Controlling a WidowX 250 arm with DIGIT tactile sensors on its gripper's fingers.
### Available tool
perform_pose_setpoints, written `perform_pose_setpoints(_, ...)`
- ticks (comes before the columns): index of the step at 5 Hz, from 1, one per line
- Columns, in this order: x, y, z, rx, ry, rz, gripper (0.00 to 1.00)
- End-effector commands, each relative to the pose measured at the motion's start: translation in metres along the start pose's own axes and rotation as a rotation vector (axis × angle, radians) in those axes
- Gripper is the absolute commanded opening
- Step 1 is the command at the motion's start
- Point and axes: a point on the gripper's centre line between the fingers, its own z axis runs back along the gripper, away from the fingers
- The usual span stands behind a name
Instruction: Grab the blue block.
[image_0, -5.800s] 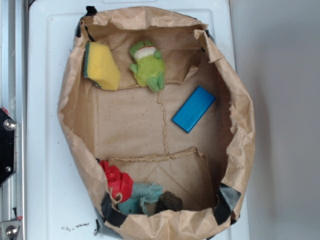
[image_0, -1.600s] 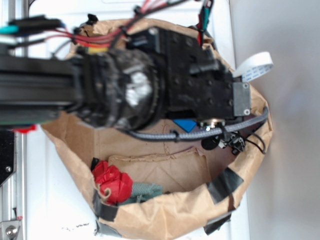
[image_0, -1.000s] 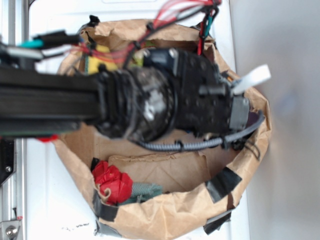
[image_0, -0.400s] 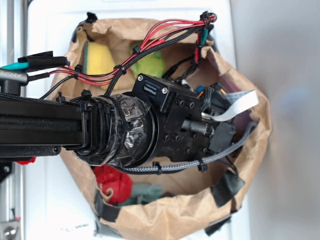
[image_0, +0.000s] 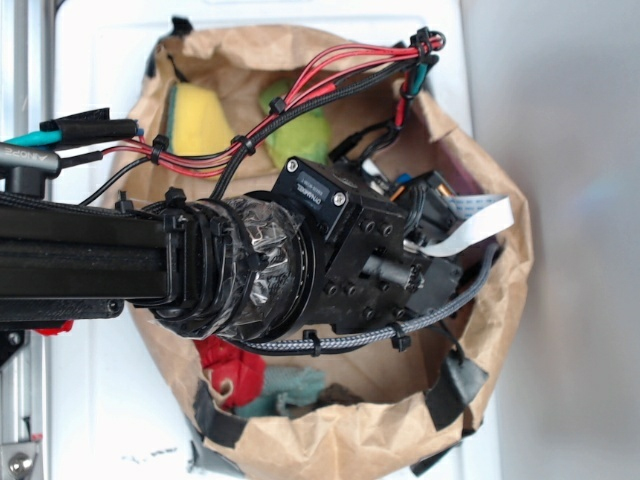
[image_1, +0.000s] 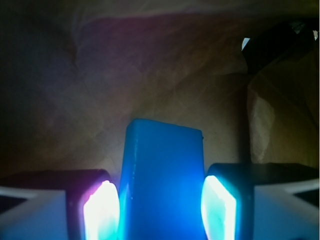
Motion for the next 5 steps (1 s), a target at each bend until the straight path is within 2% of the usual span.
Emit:
perform_pose_setpoints(1, 0.004, -0.003, 0.009, -0.019, -0.051, 0.005, 0.00)
perform_pose_setpoints(2, 0.006, -0.002, 0.014, -0.023, -0.050, -0.025, 0.00)
perform_pose_setpoints(3, 0.007, 0.000, 0.064, -0.139, 0.033, -0.113, 0.00)
perform_pose_setpoints(4, 0.009, 0.007, 0.106, -0.189, 0.126, -0.170, 0.00)
perform_pose_setpoints(5, 0.017, 0.017, 0.131, -0.187, 0.196, -0.206, 0.00)
